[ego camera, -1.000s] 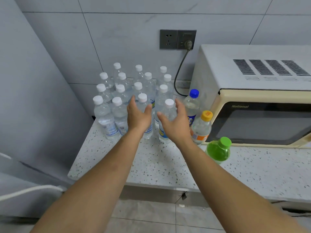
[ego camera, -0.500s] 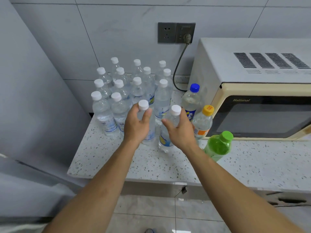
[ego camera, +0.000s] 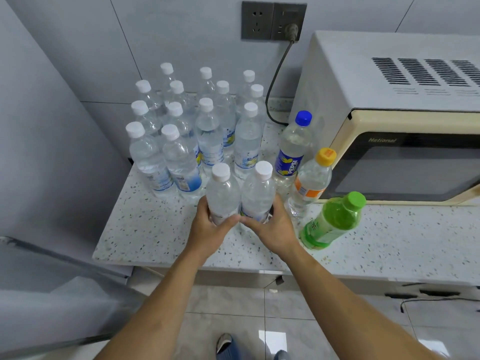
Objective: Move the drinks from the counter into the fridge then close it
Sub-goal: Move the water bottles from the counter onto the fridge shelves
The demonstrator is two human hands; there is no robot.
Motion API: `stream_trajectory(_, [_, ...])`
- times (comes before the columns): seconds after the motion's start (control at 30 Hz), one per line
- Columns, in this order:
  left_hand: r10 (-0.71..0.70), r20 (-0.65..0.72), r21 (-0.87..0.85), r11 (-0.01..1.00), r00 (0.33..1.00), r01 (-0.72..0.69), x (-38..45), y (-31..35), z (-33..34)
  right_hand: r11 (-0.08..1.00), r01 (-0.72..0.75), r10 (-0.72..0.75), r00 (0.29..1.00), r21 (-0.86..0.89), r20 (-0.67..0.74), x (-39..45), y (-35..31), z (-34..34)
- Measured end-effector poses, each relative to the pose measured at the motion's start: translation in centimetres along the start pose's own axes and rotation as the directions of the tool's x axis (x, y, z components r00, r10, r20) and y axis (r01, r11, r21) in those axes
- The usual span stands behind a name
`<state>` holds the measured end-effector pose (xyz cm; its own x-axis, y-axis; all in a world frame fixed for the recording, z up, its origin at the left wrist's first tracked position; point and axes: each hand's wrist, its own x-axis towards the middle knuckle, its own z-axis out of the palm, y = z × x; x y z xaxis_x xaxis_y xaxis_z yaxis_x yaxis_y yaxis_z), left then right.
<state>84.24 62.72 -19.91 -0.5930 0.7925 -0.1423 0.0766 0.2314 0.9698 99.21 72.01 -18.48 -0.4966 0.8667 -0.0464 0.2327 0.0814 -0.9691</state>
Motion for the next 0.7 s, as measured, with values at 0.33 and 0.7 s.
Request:
stream_trajectory(0.33, [-0.145, -0.089, -0.271, 0.956, 0.985, 0.116, -8.1, -0.4, -0.2, 0.97, -0.095, 0.066, 0.989, 0.225, 0.134, -4.7, 1.4, -1.8])
stream_trajectory(0.7, [-0.538, -0.124, -0.693, 0.648, 0.833, 0.316, -24.7, -1.7, 2.7, 0.516, -0.745, 0.407, 0.648, 0.423, 0.644, -13.0, 4.4, -5.7])
